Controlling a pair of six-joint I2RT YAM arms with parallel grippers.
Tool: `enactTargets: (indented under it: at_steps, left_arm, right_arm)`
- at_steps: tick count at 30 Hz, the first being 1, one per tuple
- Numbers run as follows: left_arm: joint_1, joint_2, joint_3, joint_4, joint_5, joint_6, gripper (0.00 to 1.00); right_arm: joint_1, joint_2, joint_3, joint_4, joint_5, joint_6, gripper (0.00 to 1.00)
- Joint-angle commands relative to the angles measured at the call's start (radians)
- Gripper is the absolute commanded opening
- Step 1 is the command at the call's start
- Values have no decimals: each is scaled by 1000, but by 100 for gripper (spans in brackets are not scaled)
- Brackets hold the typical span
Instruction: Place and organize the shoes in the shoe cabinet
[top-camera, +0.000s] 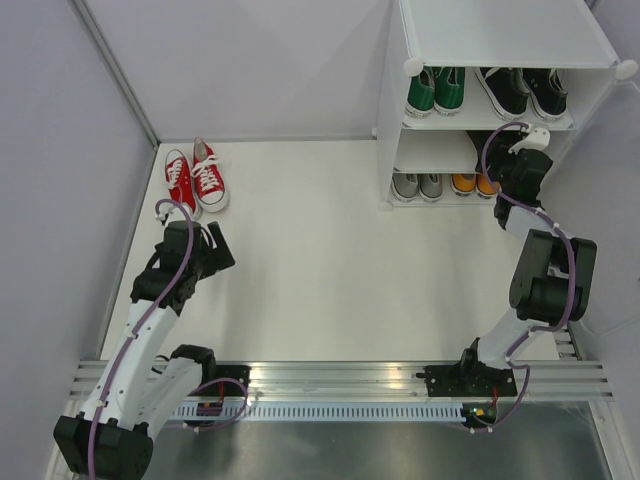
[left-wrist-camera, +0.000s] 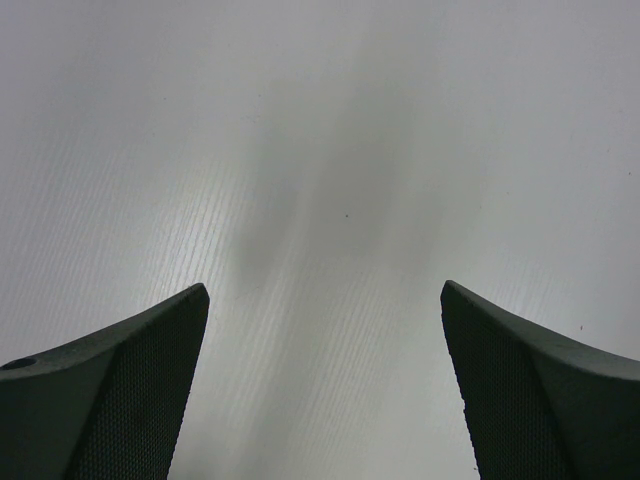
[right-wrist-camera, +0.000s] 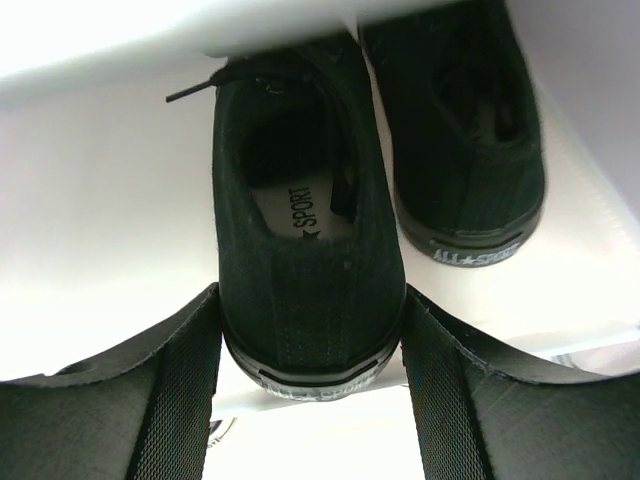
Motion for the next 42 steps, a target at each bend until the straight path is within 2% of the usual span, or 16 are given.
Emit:
enactTargets:
  at_steps: [1,6,14,17,18,23,25,26,27,29,33,36,42]
  left_arm:
    - [2,-9,-4,29,14,39,100]
    - [2,-6,-1,31,14,37,100]
    - [2,-1,-3,31,14,37,100]
    - [2,1,-1,31,13,39,100]
    - [2,-1,-3,31,13,37,100]
    - [2,2,-4,31,10,39,100]
    - [2,2,-4,32,8,40,100]
    - [2,1,-4,31,8,40,100]
    - [2,2,-4,32,8,40,100]
    - [2,1,-4,31,5,42,100]
    - [2,-1,-3,32,5,42,100]
    - [2,-1,-1,31,7,40,100]
    - [2,-7,-3,31,7,40,100]
  right_arm:
    - [31,38,41,82,-64,25,2]
    - [35,72,43,48,-201,-35,1]
    - [43,78,15,89,-187,-47,1]
    - [44,86,28,117,-136,-43,1]
    - [44,91,32,120,-121,-46,5]
    - [44,117,51,117,41,-95,11]
    - [41,124,58,111,68,-98,18]
    - [40,126,63,103,74,-93,26]
    - [38,124,69,88,70,-92,42]
    - [38,106,63,82,47,-89,62]
    - [41,51,32,48,31,-83,83]
    - [44,5,12,13,25,-60,92]
    - [47,-103,-75,-18,10,39,93]
